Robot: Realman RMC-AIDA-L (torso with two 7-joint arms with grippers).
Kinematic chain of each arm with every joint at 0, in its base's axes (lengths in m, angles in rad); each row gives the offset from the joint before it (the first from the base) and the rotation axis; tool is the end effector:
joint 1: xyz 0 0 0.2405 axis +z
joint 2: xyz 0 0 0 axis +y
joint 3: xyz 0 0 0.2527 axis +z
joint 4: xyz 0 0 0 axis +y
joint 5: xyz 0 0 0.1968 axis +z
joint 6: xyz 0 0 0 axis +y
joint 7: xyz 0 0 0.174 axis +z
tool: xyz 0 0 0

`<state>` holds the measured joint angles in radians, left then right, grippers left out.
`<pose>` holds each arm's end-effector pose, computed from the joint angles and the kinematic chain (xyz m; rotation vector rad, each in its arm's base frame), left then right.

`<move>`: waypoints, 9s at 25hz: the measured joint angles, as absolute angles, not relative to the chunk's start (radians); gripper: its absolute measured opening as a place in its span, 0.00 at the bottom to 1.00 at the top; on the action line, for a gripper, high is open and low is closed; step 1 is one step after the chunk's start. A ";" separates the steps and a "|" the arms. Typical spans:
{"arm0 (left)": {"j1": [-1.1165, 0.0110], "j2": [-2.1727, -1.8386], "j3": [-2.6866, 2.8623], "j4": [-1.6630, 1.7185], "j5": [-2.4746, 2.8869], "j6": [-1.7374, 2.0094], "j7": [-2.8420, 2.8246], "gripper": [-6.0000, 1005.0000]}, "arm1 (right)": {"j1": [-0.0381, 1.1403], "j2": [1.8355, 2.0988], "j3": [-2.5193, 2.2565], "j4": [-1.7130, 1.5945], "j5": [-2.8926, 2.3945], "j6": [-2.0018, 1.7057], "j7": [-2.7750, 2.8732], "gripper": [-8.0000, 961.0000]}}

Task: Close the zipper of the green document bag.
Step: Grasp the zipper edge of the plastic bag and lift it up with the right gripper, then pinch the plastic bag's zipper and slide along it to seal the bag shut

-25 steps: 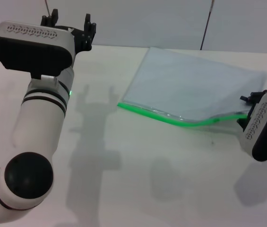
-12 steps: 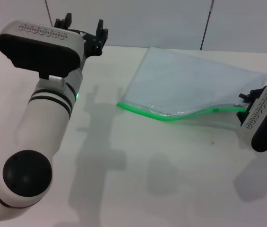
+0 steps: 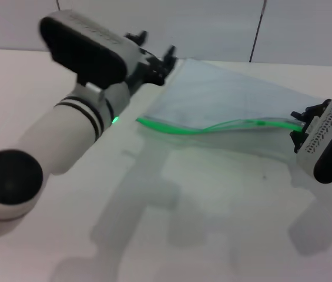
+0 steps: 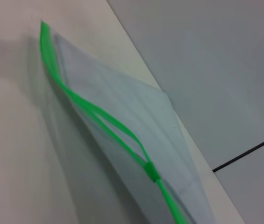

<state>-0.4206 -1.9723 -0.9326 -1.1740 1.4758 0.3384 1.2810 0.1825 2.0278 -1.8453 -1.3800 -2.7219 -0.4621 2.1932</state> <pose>-0.1575 0.3990 -0.0536 -1.9460 -0.3935 -0.4289 0.2345 0.3602 -0.0394 -2.2346 -0.0394 -0.2995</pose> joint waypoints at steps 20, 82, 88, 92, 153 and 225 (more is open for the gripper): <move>-0.473 -2.035 -1.053 -1.115 1.392 0.182 1.552 0.61 | 0.194 2.026 -1.853 -1.400 -2.682 -0.486 2.232 0.07; -0.490 -2.032 -1.121 -1.218 2.078 -0.395 1.460 0.60 | 0.229 2.020 -1.838 -1.381 -2.612 -0.508 2.220 0.06; -0.523 -2.033 -1.043 -1.152 2.088 -0.296 1.462 0.60 | 0.230 2.020 -1.840 -1.382 -2.610 -0.507 2.220 0.06; -0.530 -2.033 -1.031 -1.142 2.090 -0.269 1.460 0.60 | 0.230 2.022 -1.842 -1.391 -2.608 -0.508 2.220 0.06; -0.647 -2.042 -0.893 -0.959 2.078 -0.002 1.437 0.32 | 0.244 2.025 -1.854 -1.394 -2.608 -0.503 2.227 0.06; -0.724 -2.050 -0.783 -0.841 2.015 0.136 1.406 0.13 | 0.256 2.026 -1.868 -1.394 -2.604 -0.489 2.229 0.07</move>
<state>-0.7243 -2.0495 -0.7828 -0.8406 2.0151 0.1364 1.4056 0.2561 2.0263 -1.8680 -1.3944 -2.6044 -0.4895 2.2289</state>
